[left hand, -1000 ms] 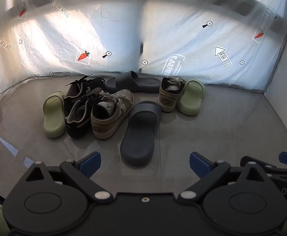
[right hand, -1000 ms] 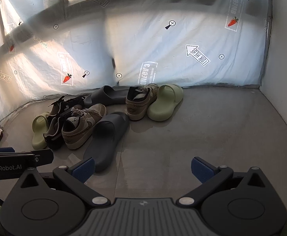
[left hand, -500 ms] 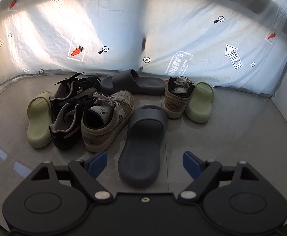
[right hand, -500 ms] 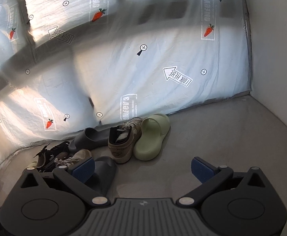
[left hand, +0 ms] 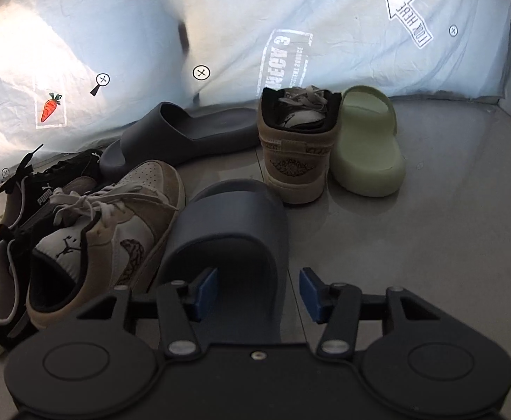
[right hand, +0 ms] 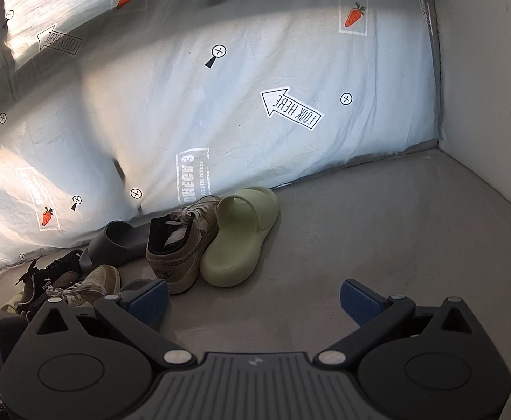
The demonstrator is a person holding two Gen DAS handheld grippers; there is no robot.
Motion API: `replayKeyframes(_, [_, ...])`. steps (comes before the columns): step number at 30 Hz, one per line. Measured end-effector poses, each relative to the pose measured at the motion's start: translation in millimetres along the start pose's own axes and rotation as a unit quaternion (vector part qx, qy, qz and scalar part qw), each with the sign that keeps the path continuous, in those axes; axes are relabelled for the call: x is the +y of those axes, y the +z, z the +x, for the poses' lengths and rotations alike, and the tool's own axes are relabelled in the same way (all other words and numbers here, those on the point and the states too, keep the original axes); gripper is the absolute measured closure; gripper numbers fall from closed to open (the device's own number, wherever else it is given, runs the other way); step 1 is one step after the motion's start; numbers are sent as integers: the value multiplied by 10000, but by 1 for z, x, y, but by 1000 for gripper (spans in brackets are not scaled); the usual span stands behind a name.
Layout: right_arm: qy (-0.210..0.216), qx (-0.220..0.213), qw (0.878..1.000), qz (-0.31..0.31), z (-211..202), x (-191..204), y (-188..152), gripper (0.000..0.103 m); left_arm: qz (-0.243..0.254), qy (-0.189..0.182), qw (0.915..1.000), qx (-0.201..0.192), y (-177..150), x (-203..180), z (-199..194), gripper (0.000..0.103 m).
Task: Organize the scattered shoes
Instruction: 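Reach the left gripper to the dark grey slide and grasp its strap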
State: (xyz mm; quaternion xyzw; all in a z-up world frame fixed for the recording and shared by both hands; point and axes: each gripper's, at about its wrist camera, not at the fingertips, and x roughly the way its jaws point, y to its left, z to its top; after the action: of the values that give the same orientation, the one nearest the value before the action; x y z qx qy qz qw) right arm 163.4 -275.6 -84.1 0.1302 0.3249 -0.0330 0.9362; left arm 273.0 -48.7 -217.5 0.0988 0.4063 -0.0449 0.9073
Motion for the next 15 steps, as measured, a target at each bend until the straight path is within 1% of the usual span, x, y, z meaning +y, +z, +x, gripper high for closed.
replayKeyframes(3, [12, 128, 9999, -85, 2, 3, -4, 0, 159, 102, 9998, 63, 3, -8, 21, 42])
replayKeyframes(4, [0, 145, 9998, -100, 2, 4, -5, 0, 243, 112, 9996, 37, 4, -11, 26, 42])
replayKeyframes(6, [-13, 180, 9998, -74, 4, 3, -7, 0, 454, 292, 9985, -24, 7, -17, 35, 44])
replayKeyframes(7, [-8, 198, 9998, -42, 5, 3, -6, 0, 433, 338, 9985, -33, 9, -18, 38, 54])
replayKeyframes(8, [-15, 198, 9998, -23, 5, 2, -6, 0, 321, 223, 9992, -13, 10, -16, 40, 63])
replayKeyframes(9, [-34, 180, 9998, -14, 5, 2, -5, 0, 220, 91, 9997, -5, 10, -14, 40, 76])
replayKeyframes(10, [-48, 159, 9999, -13, 4, 1, -5, 0, 140, 0, 9999, -15, 11, -12, 40, 82])
replayKeyframes(13, [-56, 99, 9999, -16, -1, 0, -6, 0, 111, -220, 9997, -18, 8, -11, 33, 84])
replayKeyframes(15, [-64, 54, 10000, 11, -6, -2, -8, 0, 111, -429, 9990, -63, -1, -9, 23, 86])
